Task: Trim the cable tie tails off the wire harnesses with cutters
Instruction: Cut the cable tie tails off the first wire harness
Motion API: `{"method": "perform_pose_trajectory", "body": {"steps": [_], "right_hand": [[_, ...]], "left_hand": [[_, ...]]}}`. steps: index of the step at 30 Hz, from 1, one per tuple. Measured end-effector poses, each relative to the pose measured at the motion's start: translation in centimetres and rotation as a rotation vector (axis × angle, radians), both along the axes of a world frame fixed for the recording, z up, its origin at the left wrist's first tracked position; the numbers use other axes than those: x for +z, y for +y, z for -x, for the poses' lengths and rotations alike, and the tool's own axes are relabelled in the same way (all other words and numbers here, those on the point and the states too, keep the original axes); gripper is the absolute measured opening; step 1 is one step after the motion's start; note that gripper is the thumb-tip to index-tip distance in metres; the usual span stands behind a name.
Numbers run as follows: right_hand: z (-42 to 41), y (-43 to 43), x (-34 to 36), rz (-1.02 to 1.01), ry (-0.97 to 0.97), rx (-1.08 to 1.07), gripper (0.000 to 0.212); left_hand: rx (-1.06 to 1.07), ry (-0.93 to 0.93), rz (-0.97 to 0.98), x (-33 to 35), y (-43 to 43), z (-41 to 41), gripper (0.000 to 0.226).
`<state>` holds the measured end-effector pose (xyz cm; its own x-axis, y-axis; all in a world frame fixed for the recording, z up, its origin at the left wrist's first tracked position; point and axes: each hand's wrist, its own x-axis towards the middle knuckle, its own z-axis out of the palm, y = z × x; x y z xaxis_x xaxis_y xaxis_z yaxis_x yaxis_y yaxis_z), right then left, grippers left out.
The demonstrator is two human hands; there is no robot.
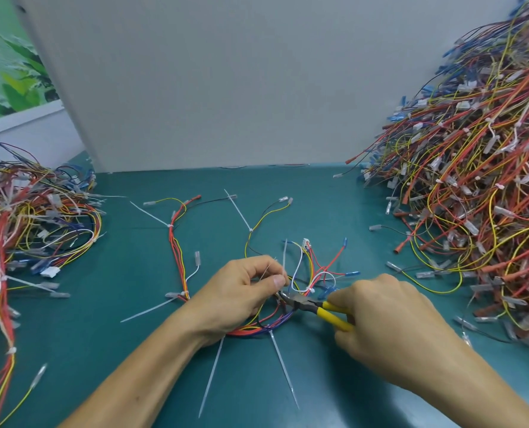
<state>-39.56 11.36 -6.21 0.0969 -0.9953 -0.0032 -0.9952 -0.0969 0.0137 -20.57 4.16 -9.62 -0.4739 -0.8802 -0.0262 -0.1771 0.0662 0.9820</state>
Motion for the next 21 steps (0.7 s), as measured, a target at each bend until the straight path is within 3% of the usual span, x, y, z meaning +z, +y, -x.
{"method": "perform_pose_trajectory", "body": {"steps": [5, 11, 14, 18, 21], "right_hand": [[0.0, 0.1, 0.1, -0.046, 0.021, 0.009, 0.011], [1.5, -0.5, 0.3, -0.100, -0.058, -0.037, 0.013], [1.9, -0.5, 0.5, -0.105, -0.091, -0.036, 0.012], [2.2, -0.5, 1.1, -0.097, -0.127, -0.010, 0.021], [2.4, -0.7, 2.1, -0.066, -0.178, -0.013, 0.014]], "left_hand": [[0.071, 0.060, -0.025, 0.0, 0.0, 0.2, 0.016], [0.259, 0.364, -0.126, 1.7, -0.4, -0.9, 0.012], [0.242, 0.437, -0.266, 2.5, -0.2, -2.0, 0.022], [0.182, 0.499, -0.400, 3.3, 0.4, -2.9, 0.020], [0.175, 0.500, -0.432, 3.8, 0.8, -3.6, 0.015]]}}
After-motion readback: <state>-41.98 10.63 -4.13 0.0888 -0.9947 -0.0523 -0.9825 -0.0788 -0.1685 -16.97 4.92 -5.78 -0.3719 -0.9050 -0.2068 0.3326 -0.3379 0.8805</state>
